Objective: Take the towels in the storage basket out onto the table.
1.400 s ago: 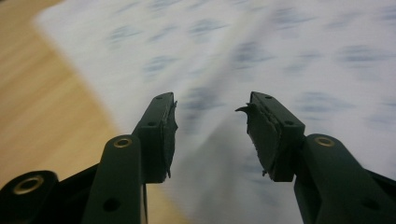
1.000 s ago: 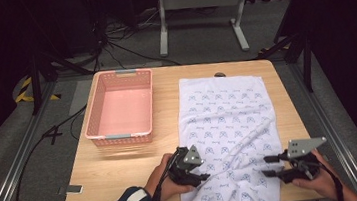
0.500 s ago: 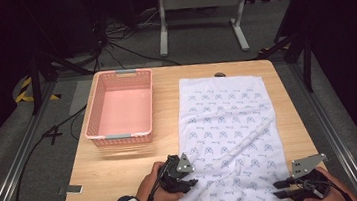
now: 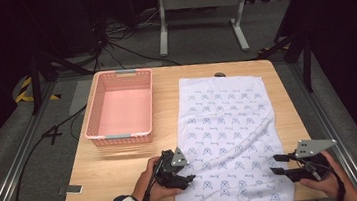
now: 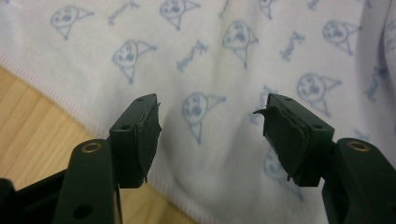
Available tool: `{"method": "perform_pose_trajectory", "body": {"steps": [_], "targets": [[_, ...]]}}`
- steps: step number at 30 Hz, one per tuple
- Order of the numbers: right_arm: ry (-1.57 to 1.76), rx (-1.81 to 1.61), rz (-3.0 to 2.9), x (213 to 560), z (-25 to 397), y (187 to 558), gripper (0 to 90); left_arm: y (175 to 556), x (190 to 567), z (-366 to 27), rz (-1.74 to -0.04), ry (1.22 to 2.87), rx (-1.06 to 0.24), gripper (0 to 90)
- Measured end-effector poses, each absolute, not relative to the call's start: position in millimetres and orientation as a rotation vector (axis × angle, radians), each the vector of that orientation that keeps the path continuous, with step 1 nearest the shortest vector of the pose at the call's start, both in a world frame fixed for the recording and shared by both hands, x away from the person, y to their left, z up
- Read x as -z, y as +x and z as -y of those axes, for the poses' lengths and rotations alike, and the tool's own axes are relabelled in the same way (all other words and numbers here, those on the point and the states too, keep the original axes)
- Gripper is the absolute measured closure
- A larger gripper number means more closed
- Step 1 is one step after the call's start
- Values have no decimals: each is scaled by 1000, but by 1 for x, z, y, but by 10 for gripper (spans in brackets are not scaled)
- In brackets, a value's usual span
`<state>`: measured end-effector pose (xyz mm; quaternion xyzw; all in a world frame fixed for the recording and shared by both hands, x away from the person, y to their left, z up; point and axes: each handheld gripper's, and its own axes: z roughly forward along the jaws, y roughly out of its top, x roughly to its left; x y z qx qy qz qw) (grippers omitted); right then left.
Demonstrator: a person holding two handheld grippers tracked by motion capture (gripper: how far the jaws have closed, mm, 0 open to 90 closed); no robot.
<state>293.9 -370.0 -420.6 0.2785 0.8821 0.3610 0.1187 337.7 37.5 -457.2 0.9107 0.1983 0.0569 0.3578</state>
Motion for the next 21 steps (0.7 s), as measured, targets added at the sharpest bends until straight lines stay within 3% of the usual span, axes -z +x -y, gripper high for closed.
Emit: {"method": "perform_pose_trajectory", "body": {"steps": [3,9,18,21], "targets": [[817,-1010,-2611,434,364,309,510,344,461,-30,-496,2401,-164,370],[810,-901,-2690,448,369,301,473,337,461,-37,-533,2414,-174,387],[801,-848,-2786,441,381,281,495,318,457,-47,-510,2403,-64,393],[812,-908,-2748,434,383,284,484,322,455,-44,-522,2375,-109,362]]}}
